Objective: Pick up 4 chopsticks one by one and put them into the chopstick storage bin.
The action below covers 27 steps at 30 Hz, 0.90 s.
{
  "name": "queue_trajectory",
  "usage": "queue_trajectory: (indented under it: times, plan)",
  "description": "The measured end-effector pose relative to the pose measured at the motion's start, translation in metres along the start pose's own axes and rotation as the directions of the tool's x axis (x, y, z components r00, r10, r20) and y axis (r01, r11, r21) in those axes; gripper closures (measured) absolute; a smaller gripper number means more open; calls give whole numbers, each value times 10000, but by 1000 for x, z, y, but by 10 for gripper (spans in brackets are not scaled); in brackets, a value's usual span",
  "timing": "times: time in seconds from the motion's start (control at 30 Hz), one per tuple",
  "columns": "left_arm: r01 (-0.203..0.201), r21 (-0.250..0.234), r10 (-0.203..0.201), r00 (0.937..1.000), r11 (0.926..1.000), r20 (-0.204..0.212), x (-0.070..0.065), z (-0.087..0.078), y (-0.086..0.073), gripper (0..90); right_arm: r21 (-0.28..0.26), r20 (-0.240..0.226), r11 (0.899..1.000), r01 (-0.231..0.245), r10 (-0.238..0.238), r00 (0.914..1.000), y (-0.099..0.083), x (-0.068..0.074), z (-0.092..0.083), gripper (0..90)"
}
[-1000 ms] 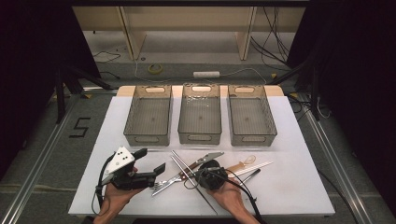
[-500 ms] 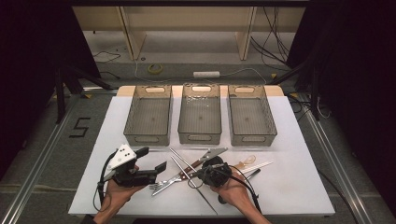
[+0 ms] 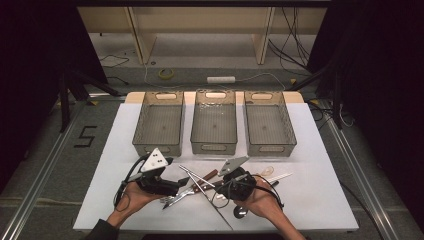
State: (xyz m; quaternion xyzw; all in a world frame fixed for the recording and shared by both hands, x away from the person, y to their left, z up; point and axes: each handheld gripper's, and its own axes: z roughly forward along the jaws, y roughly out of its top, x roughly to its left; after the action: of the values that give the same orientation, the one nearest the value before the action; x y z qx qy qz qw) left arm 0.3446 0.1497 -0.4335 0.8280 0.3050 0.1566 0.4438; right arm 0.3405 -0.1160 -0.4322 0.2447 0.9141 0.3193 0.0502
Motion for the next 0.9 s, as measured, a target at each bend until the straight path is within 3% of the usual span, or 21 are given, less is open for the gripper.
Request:
queue_trajectory:
  times: [0.17,0.27,0.3,0.33,0.37,0.4,0.5,0.53,0.63,0.67,0.77,0.8,0.83,0.9]
  plan:
    - [-1137,672,1129,9935,9912,153,-11,11,3,142,240,-192,9990,390,-385,9991,-1,1,-5,866]
    - [-1887,1009,1874,9820,9768,217,-17,15,5,153,399,-298,9964,748,-736,9968,0,4,-7,866]
    - [-2261,1197,2237,9741,9667,339,-20,17,5,158,388,-336,9955,860,-847,9958,0,5,-7,866]
    - [-2261,1197,2237,9741,9667,339,-20,17,5,168,388,-336,9955,860,-847,9958,0,5,-7,866]
    - [-2644,1320,2593,9642,9553,547,-24,19,5,187,416,-402,9942,994,-978,9944,1,6,-7,866]
    - [-2644,1320,2593,9642,9553,547,-24,19,5,201,439,-407,9933,1069,-1051,9936,1,7,-8,866]
    - [-3267,1724,3200,9451,9293,657,-31,21,4,229,453,-469,9918,1197,-1176,9919,2,8,-9,866]
    - [-3338,1771,3263,9426,9259,709,-34,22,4,244,508,-454,9904,1286,-1263,9910,2,9,-9,866]
    - [-3757,1927,3649,9267,9065,904,-40,23,4,306,603,-606,9863,1538,-1502,9868,2,11,-9,866]
    - [-3757,1927,3649,9267,9065,904,-40,23,4,322,603,-606,9863,1538,-1502,9868,2,11,-9,866]
    - [-3949,1972,3805,9185,8973,1078,-43,23,3,394,781,-786,9814,1753,-1693,9824,2,13,-9,866]
    - [-4036,1957,3892,9147,8938,1090,-44,23,3,414,783,-848,9802,1821,-1755,9808,3,14,-9,866]
    - [-4224,1990,4043,9059,8843,1261,-46,23,3,438,802,-868,9793,1858,-1788,9801,3,14,-9,866]
    - [-4273,2020,4065,9033,8813,1371,-47,23,3,472,834,-956,9775,1938,-1857,9779,4,15,-9,866]
